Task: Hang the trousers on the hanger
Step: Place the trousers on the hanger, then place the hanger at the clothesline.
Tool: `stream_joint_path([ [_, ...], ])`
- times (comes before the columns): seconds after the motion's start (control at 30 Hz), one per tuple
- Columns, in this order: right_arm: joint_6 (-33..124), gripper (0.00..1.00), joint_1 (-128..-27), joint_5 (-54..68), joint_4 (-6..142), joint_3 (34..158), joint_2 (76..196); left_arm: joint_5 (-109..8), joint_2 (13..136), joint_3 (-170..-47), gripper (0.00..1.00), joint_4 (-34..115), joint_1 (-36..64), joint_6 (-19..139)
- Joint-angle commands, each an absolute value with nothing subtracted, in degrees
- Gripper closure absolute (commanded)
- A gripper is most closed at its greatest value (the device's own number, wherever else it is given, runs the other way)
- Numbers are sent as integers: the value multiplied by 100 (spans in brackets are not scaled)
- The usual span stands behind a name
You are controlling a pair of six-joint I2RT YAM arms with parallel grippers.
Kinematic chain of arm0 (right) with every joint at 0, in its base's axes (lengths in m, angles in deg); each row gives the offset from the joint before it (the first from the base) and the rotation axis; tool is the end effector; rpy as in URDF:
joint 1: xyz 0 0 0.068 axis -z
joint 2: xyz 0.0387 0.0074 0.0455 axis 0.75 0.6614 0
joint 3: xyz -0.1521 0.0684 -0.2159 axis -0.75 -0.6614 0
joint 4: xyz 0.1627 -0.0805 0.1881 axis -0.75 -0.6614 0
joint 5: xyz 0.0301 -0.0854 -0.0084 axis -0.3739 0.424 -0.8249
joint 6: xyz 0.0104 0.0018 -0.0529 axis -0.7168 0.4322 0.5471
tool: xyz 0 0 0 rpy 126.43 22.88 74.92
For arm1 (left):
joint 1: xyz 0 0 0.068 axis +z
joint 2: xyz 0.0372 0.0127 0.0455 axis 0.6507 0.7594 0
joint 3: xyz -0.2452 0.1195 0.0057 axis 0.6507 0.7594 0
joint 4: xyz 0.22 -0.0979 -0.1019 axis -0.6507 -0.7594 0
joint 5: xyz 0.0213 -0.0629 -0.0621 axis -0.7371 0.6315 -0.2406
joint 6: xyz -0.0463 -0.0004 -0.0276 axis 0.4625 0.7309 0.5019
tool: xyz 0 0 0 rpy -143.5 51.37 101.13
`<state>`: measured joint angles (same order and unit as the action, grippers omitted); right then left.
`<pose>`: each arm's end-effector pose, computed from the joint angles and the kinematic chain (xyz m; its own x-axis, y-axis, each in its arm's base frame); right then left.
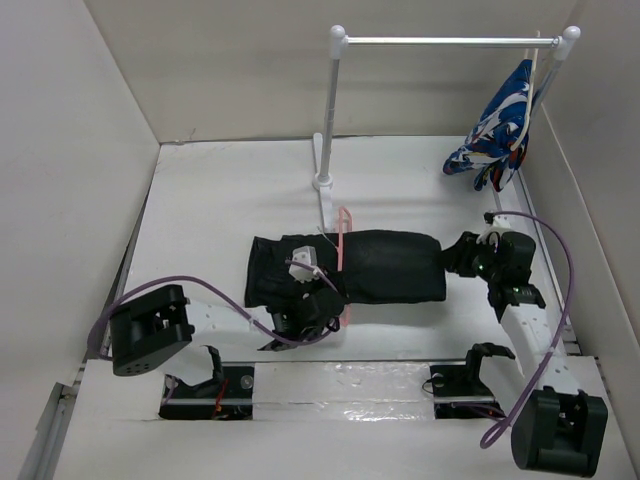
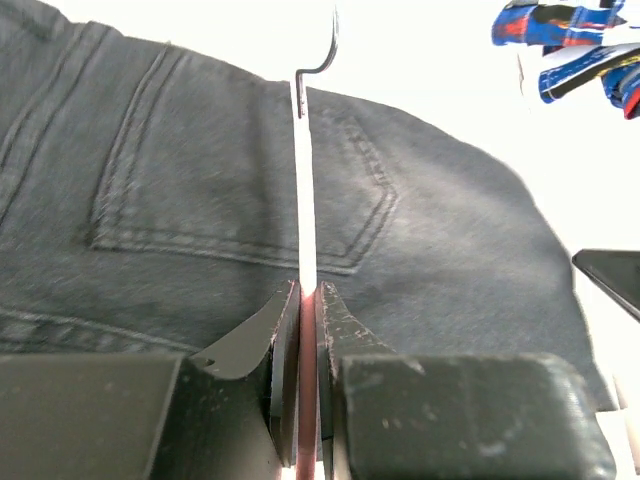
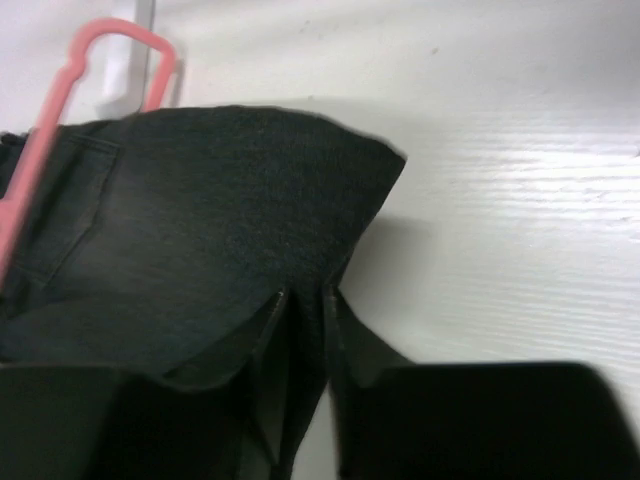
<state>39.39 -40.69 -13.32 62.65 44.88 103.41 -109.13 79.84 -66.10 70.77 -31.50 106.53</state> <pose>0.1850 -0.0089 0.2131 -0.5501 0.2793 -0.7871 -0.1577 0.8907 0.4263 0.1091 -0.2489 0.1889 -0.3797 -0.5901 -0.7125 0.1179 0.7330 -0.6699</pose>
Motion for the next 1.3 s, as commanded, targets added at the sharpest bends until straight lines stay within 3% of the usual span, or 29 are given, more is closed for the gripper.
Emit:
stream_joint_path([
  [0.0,4067,51,-4154,-1257,6406,4878,10024,-11529,7532,-7034,100,6865,-3280,9985],
  [0.13,3954,29,-4926,-1013,6063,5449,9637,-11625,7409,-7369,100,6813,-3569,9396],
  [0.2,3690,27,-5411,-811,6063,5652,9583,-11783,7365,-7667,100,6646,-3823,9027],
  [0.3,3068,28,-6386,-625,6430,5847,9662,-12117,7286,-7922,100,6293,-4088,8773],
  [0.47,1582,28,-8230,68,8277,5205,10065,-12224,7040,-7879,100,6487,-4395,8613],
  [0.73,1009,30,-9463,877,8980,5029,10602,-12487,6837,-8037,100,6486,-4783,8349],
  [1.07,175,47,-9957,1239,9744,4564,10725,-12487,6530,-8143,100,6872,-4853,7875],
  [1.17,-88,60,-9957,1221,10201,4441,10813,-12259,6486,-8081,100,7320,-4853,7436],
  [1.27,-230,80,-9957,1274,10737,4423,10936,-12040,6477,-8230,100,7304,-4853,7277],
])
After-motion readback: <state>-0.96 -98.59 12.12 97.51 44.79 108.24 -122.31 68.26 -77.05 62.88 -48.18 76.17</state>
